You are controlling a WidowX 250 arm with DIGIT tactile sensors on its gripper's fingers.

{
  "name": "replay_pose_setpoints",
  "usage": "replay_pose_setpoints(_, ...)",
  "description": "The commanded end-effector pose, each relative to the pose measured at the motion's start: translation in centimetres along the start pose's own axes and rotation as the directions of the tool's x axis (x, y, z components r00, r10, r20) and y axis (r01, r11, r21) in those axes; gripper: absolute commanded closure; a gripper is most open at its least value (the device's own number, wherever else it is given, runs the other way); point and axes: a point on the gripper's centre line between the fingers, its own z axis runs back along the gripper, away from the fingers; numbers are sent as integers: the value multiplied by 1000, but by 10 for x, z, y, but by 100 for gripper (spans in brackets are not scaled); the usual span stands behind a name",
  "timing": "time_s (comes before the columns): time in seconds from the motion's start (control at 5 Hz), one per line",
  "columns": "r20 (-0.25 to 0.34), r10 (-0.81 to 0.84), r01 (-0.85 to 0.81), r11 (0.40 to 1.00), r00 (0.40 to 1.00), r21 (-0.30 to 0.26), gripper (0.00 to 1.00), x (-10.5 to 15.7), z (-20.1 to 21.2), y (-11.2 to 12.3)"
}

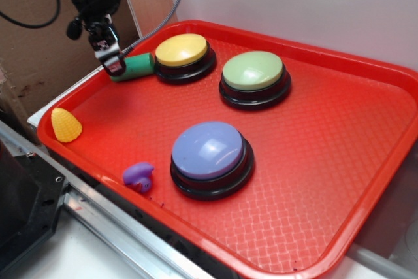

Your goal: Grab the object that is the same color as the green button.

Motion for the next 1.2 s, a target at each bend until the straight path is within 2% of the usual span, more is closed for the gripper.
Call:
replay_pose_setpoints(0.0,-23,-77,78,996,997,34,0,22,-22,10)
replay_pose_setpoints(0.2,-15,-114,114,993,993,30,0,26,-23,4)
replay_pose_setpoints(0.4,-44,-179,181,983,983,37,0,29,-20,-2)
replay_pose_setpoints(0.6,-48,-220,221,975,974,16,34,30,-21,-9)
replay_pose_setpoints(0.8,-24,-223,223,975,974,-11,100,29,-20,-9)
replay_pose_setpoints(1.0,-46,-219,219,976,975,11,100,26,-11,-13)
